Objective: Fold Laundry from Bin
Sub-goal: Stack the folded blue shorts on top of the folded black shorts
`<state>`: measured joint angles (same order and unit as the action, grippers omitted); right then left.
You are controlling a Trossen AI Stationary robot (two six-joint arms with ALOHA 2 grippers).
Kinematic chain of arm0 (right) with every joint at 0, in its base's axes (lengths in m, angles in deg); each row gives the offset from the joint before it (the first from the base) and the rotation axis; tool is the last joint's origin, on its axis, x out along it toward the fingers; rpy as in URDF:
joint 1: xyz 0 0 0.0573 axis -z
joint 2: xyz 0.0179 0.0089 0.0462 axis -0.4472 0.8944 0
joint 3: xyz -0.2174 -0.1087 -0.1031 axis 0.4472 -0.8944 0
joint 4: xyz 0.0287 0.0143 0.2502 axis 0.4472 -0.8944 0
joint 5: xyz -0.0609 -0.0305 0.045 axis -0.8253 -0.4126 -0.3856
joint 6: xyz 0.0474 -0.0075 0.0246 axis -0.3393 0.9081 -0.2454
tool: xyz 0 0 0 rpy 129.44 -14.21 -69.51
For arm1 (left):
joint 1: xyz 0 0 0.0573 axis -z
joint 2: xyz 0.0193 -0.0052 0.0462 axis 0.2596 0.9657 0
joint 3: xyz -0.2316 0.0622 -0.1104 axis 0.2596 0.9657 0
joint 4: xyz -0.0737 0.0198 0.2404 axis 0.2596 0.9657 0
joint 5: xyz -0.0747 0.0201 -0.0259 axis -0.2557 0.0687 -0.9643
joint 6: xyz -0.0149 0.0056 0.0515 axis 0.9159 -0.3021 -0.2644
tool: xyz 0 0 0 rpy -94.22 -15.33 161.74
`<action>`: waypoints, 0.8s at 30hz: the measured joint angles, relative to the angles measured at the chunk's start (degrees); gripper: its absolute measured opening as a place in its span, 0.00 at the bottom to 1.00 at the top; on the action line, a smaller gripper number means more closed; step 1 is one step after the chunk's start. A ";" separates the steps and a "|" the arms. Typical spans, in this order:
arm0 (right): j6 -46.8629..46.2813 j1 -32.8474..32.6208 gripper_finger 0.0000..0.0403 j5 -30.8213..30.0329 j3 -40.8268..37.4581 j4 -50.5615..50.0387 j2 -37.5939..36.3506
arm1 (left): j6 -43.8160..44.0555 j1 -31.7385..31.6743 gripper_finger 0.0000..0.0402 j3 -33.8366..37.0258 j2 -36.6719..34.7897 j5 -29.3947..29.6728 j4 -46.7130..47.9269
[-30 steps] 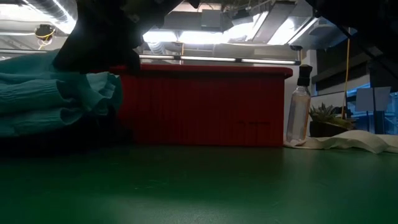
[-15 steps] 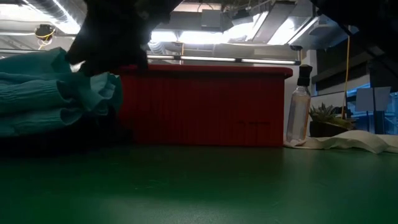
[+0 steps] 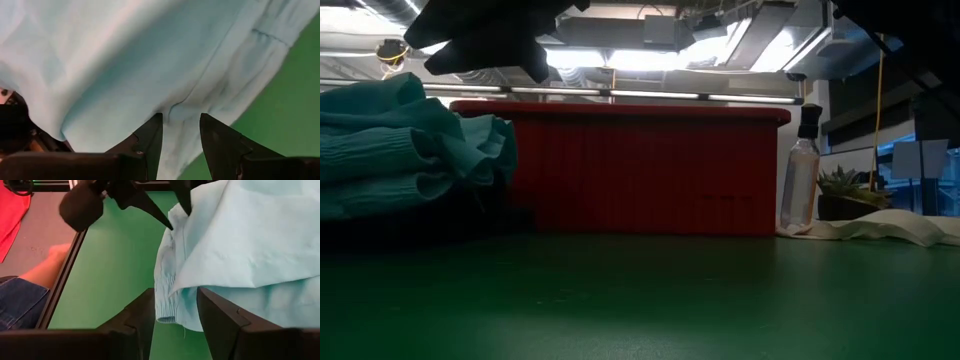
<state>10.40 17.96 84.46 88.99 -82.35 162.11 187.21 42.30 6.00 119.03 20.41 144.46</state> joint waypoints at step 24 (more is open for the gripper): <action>4.94 -0.01 0.36 -1.81 -0.04 6.84 0.14 | -2.36 -0.07 0.00 0.64 -0.02 -1.91 -8.54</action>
<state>15.34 17.95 82.65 88.95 -75.51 162.25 184.85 42.23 6.65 119.01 18.50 135.92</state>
